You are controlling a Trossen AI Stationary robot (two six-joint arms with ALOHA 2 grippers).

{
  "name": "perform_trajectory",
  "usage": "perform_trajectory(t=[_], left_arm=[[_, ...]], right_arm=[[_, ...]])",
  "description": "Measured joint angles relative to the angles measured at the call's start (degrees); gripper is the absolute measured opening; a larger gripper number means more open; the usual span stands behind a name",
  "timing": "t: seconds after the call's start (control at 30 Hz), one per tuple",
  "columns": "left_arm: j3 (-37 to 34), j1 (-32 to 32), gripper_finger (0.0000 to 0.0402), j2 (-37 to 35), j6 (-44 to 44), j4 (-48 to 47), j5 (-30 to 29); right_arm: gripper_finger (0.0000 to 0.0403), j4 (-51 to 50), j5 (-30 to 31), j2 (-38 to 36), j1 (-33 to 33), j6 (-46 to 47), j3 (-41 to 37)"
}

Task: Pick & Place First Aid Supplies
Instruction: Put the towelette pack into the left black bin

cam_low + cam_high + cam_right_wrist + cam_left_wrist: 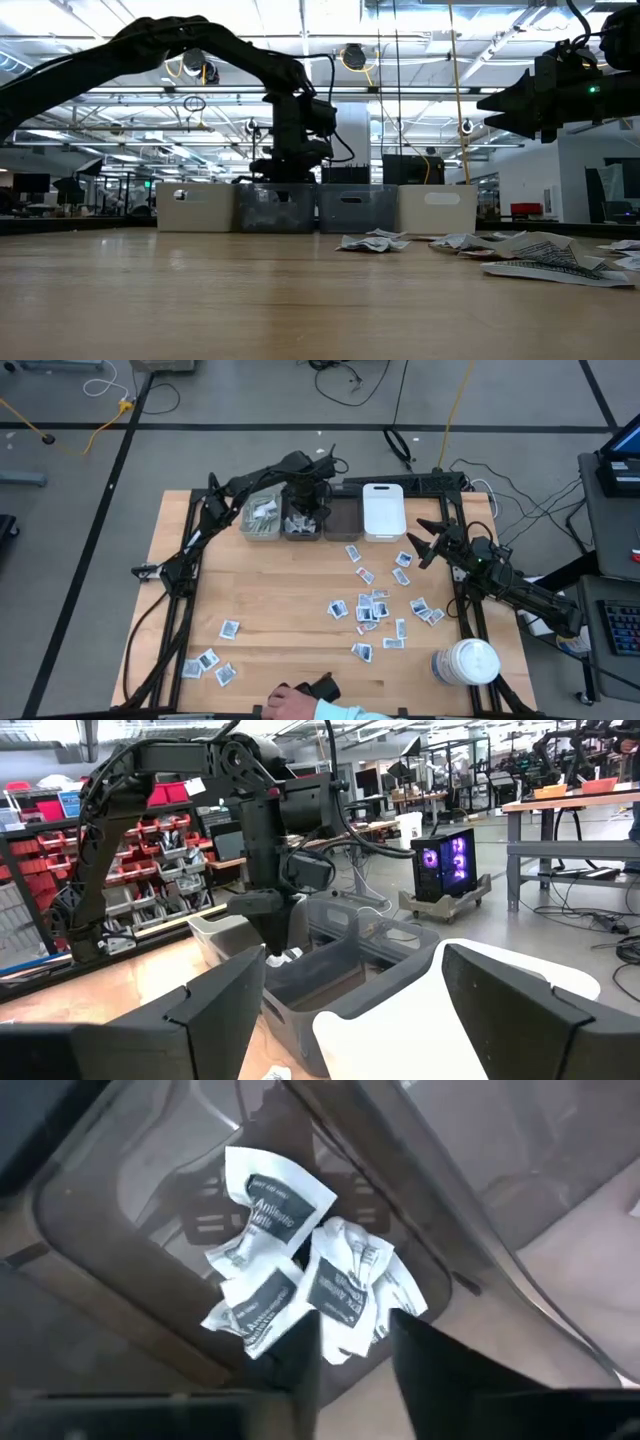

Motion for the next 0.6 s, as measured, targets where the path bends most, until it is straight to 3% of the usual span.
perform_trajectory(t=[0.27,0.6], left_arm=[[0.0,0.0,0.0237,0.0,0.0,0.0,1.4],[0.0,0.6,0.0271,-2.5,-2.0,-2.0,1.2]], right_arm=[[0.0297,0.0,0.0,0.0,0.0,0.0,0.0],[0.0297,0.0,0.0,0.0,0.0,0.0,0.0]])
